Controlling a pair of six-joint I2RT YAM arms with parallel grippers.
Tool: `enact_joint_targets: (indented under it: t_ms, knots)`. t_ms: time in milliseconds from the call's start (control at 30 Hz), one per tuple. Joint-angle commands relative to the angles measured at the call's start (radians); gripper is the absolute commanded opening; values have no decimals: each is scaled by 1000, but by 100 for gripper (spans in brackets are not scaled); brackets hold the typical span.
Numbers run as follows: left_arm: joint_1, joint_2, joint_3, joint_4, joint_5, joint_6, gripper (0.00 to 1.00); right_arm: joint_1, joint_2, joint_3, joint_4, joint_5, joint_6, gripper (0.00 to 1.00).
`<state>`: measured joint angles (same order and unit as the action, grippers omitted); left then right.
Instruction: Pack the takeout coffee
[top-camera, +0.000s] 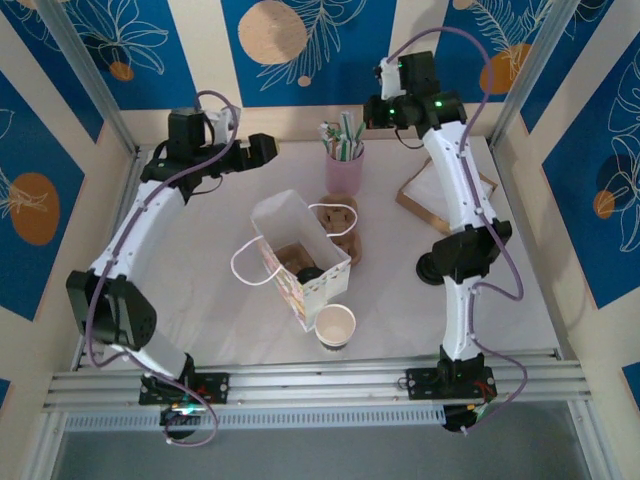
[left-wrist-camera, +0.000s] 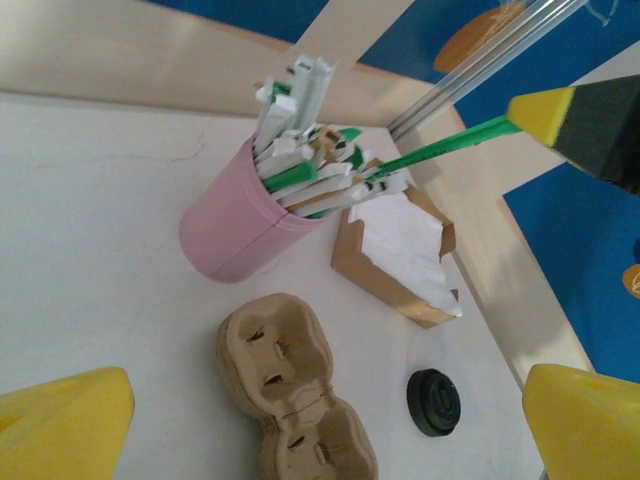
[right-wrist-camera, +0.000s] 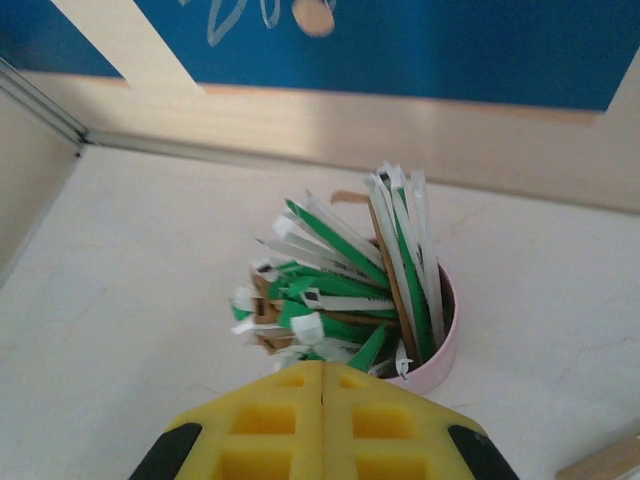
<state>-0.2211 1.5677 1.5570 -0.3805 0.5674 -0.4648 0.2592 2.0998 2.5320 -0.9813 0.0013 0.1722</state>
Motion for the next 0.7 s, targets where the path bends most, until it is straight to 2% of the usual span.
enact_joint_targets:
  t_ms: [0, 233, 667]
  knots:
    - [-12, -90, -25, 28, -13, -11, 100, 18, -110, -13, 7, 23, -5, 0]
    - [-11, -230, -65, 24, -14, -31, 100, 39, -292, -60, -1, -40, 26, 0]
    - [-12, -472, -203, -94, -16, -47, 100, 60, -643, -289, 5, -224, 151, 0]
